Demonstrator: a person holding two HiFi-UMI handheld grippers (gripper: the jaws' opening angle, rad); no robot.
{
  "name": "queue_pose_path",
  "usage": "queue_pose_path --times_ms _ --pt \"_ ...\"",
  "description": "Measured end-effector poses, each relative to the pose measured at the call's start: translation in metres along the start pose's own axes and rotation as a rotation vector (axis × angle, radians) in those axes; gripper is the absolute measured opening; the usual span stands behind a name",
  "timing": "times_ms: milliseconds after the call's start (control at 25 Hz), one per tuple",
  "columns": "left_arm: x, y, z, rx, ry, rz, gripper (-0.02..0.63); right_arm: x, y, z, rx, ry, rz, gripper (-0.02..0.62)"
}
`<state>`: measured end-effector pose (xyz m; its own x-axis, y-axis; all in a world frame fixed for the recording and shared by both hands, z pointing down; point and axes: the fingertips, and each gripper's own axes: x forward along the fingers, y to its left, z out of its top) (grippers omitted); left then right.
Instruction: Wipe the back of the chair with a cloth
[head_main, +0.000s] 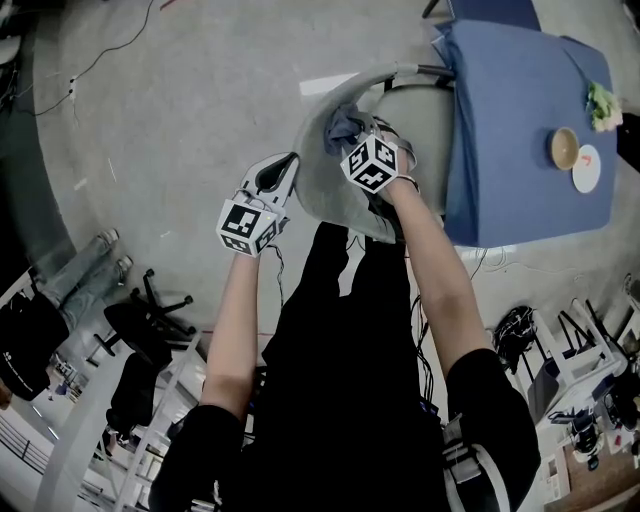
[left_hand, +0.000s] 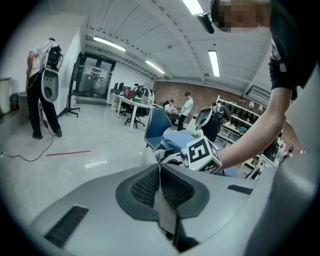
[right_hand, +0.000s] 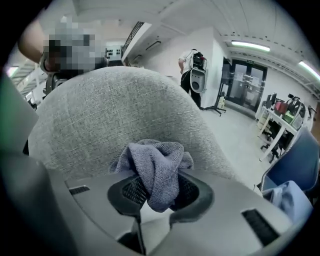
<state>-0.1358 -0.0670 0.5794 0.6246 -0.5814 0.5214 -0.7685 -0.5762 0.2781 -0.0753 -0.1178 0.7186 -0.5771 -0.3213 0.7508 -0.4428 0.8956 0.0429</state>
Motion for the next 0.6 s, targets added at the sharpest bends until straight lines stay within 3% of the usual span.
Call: queue_pose_path --times_ms 320,600 --pt "-0.001 0.000 -0.001 0.007 0.000 -0.003 0.026 0.002 0.030 -0.007 -0.049 0.020 0.076 0.120" --pt "-0.001 0.001 0.000 0.006 -0.005 -0.009 0.026 0.003 0.051 -0.014 -0.031 0.033 0.116 0.120"
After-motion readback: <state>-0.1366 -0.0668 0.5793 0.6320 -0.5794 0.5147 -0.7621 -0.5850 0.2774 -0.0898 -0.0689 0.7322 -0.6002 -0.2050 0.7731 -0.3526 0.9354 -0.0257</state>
